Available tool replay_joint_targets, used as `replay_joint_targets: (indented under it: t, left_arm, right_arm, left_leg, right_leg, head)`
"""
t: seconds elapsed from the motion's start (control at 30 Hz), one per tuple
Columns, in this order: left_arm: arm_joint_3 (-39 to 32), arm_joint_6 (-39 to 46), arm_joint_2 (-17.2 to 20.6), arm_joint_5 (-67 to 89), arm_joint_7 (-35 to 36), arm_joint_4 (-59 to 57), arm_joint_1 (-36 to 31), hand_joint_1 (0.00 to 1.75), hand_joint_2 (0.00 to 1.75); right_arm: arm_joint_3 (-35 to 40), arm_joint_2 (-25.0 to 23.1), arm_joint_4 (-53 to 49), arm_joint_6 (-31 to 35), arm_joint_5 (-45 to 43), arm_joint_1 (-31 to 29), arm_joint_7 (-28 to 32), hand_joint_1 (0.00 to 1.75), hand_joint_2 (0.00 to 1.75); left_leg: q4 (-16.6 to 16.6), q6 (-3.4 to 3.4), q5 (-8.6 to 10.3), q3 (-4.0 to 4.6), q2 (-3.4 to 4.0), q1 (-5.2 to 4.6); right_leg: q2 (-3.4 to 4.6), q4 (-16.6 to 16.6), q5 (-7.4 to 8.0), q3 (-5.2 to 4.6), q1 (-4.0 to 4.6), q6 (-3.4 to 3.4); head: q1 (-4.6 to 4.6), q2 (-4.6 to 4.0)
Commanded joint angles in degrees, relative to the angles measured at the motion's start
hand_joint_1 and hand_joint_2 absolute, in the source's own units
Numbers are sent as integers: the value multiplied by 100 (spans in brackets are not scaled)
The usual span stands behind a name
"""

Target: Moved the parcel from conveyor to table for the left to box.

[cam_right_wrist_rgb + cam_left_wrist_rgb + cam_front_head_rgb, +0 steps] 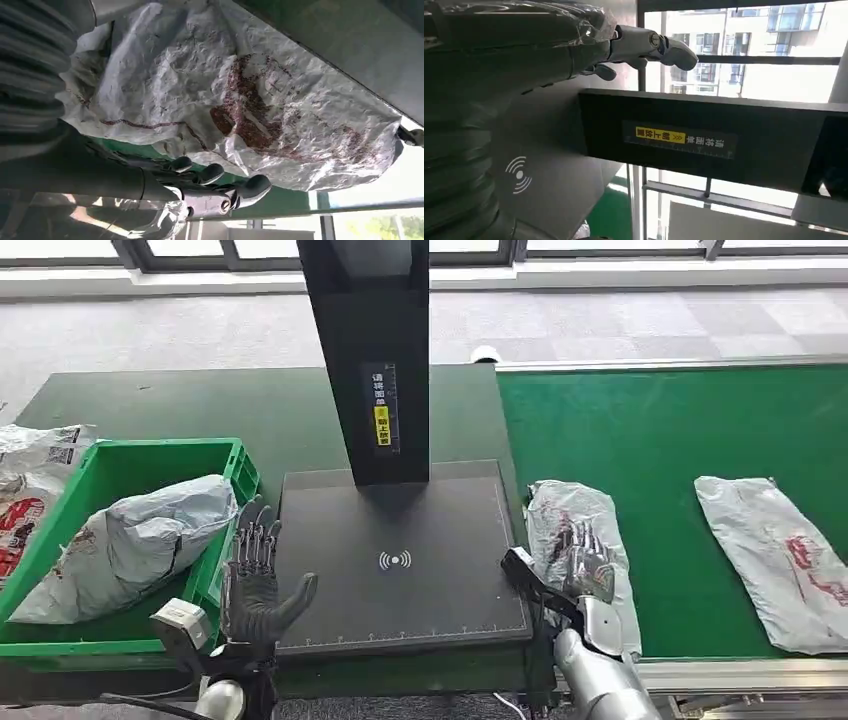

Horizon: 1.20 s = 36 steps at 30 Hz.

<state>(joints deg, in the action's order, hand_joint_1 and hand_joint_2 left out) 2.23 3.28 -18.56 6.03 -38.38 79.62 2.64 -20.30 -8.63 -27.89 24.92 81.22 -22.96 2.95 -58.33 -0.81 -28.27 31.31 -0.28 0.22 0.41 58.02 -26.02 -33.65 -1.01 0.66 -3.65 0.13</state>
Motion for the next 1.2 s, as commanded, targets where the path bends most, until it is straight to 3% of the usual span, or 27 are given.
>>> replay_joint_targets:
  t: [0.03,0.9,0.93,1.07,1.1,1.13,1.2]
  left_arm:
    - [-340,35,-37,113,40,-351,-38,0,175]
    - [-459,146,-90,207,93,0,97,0,175]
    - [-461,145,-88,211,95,-3,90,0,175]
    - [-461,145,-88,211,95,-3,90,0,175]
    - [-461,145,-88,211,95,-3,90,0,175]
    - [-446,135,-72,227,104,-22,65,0,175]
    - [-442,134,-73,228,104,-25,61,0,175]
  right_arm:
    - [321,214,437,-122,77,90,-101,175,175]
    - [137,110,292,69,-112,32,-188,175,175]
    - [162,118,307,25,-76,33,-227,66,175]
    - [162,118,307,25,-76,33,-227,66,175]
    - [162,118,307,25,-76,33,-227,87,175]
    - [211,138,313,-133,1,68,-336,175,175]
    - [210,147,309,-136,1,89,-332,175,175]
  left_leg:
    - [13,0,7,-10,-5,2]
    - [10,3,6,-7,2,3]
    - [6,3,4,-7,0,2]
    - [6,4,7,-4,-1,2]
    - [4,4,6,-5,-2,1]
    - [8,4,10,-1,-2,3]
    - [11,4,12,0,-6,4]
  right_leg:
    - [-10,-15,6,13,4,-5]
    - [-4,-14,7,13,4,-4]
    - [-4,-8,4,13,3,-2]
    - [-5,-10,7,12,3,-2]
    - [-6,-7,5,12,2,-1]
    - [-8,-12,10,10,4,-3]
    - [-13,-17,12,12,5,-3]
  head:
    - [0,0]
    - [0,0]
    - [0,0]
    - [0,0]
    - [0,0]
    - [0,0]
    - [0,0]
